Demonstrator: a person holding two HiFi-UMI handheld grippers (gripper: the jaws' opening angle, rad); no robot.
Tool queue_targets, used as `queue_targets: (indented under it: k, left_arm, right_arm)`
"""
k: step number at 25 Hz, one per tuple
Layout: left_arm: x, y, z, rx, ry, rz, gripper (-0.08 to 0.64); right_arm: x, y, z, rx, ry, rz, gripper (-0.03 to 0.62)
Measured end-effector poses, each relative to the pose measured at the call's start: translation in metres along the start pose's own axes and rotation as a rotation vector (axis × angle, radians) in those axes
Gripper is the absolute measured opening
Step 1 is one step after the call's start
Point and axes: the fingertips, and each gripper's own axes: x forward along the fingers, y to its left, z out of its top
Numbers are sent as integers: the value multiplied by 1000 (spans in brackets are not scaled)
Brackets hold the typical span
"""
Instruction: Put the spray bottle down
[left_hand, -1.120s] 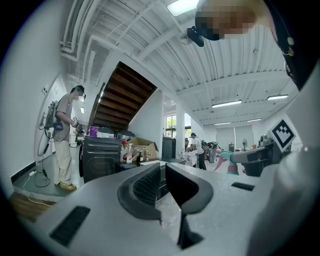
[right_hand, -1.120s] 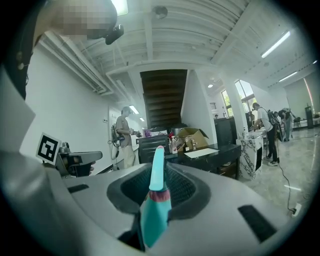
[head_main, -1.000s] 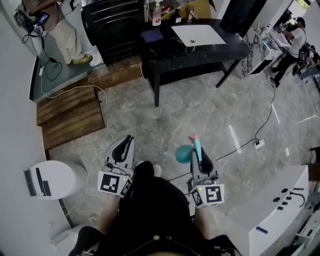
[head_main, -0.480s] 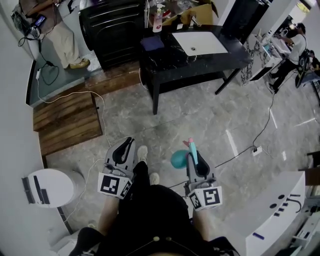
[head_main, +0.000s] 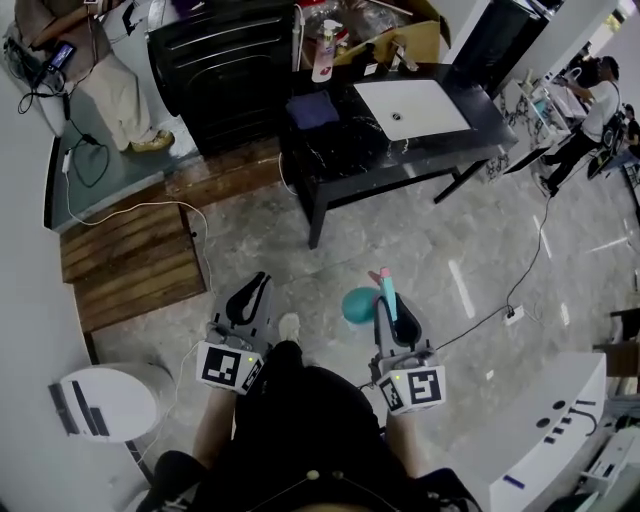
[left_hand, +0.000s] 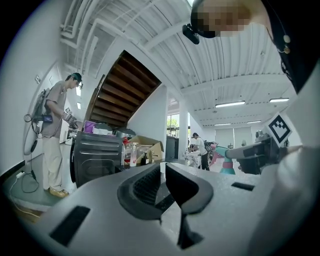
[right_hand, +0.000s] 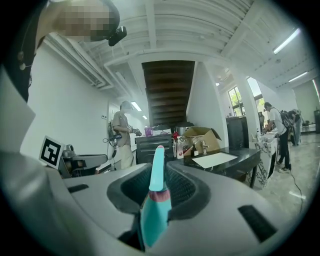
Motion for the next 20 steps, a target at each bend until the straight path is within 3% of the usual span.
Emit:
queue_targets:
  k: [6, 20]
  left_arm:
    - [33, 50, 0, -14, 0, 10, 35]
    - [99, 99, -3, -40, 26, 49, 35]
  right_arm:
    - [58, -2, 11, -22, -9, -12, 91]
    - [164, -37, 40, -87, -16, 34, 91]
